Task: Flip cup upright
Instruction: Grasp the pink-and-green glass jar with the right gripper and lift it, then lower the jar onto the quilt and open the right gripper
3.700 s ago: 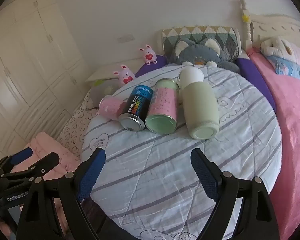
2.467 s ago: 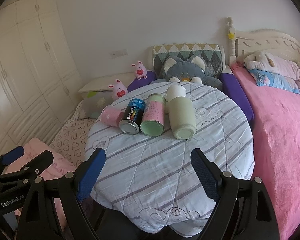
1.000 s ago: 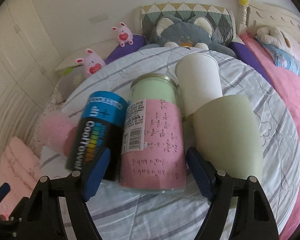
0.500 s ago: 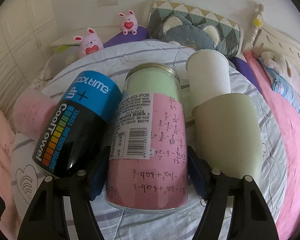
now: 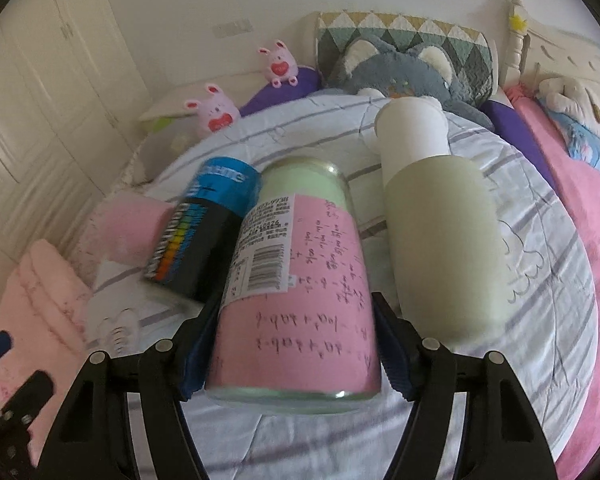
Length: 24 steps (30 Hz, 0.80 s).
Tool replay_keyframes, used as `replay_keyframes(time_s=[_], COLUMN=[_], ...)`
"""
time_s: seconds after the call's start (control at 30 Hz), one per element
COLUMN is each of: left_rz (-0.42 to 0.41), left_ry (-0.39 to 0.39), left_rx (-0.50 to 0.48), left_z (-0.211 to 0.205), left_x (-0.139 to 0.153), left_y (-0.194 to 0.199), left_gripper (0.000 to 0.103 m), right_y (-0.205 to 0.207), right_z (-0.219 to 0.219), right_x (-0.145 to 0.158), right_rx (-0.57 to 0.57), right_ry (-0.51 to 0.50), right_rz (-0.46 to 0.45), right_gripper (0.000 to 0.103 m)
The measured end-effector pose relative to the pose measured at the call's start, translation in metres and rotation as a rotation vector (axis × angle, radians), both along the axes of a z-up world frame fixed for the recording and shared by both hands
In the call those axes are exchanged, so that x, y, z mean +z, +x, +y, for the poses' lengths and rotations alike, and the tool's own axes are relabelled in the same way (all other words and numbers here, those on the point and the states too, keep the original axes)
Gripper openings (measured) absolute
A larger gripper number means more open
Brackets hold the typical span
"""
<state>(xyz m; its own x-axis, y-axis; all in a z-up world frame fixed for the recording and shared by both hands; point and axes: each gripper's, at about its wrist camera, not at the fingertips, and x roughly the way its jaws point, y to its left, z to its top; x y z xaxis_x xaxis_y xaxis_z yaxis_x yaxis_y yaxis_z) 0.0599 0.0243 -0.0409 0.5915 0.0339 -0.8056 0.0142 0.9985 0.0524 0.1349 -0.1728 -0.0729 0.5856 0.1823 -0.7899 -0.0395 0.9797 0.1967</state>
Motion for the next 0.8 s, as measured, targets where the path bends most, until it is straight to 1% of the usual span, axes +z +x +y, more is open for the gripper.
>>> replay_keyframes(time_s=[0.17, 0.2, 0.33, 0.43, 0.5, 0.57, 0.67, 0.77, 0.8], left_rz=[-0.021, -0.024, -0.031, -0.03, -0.026, -0.021, -0.016, -0.019, -0.021], left_ry=[0.016, 0.021, 0.033, 0.04, 0.038, 0.035, 0.036, 0.045, 0.043], left_rx=[-0.009, -0.011, -0.016, -0.019, -0.021, -0.023, -0.025, -0.022, -0.021], left_z=[-0.007, -0.008, -0.013, -0.018, -0.021, -0.025, -0.031, -0.035, -0.035], left_x=[0.008, 0.01, 0.014, 0.015, 0.015, 0.015, 0.015, 0.017, 0.018], left_y=[-0.022, -0.027, -0.045, -0.057, -0.064, -0.071, -0.082, -0.091, -0.093], left_gripper=[0.103, 0.103, 0.103, 0.103, 0.103, 0.103, 0.103, 0.103, 0.103], right_y=[-0.033, -0.045, -0.086, -0.116, -0.128, -0.13, -0.128, -0.131, -0.133], right_z=[-0.007, -0.008, -0.009, -0.005, -0.002, -0.003, -0.004, -0.004, -0.004], right_x=[0.01, 0.01, 0.014, 0.014, 0.006, -0.005, -0.03, -0.047, -0.047], right_rx=[0.013, 0.018, 0.034, 0.043, 0.037, 0.032, 0.024, 0.032, 0.034], right_ry=[0.042, 0.052, 0.051, 0.013, -0.012, -0.026, -0.043, -0.055, -0.052], right_rz=[-0.018, -0.021, -0.041, -0.076, -0.085, -0.084, -0.06, -0.028, -0.021], right_gripper=[0.071, 0.071, 0.071, 0.071, 0.071, 0.071, 0.071, 0.071, 0.076])
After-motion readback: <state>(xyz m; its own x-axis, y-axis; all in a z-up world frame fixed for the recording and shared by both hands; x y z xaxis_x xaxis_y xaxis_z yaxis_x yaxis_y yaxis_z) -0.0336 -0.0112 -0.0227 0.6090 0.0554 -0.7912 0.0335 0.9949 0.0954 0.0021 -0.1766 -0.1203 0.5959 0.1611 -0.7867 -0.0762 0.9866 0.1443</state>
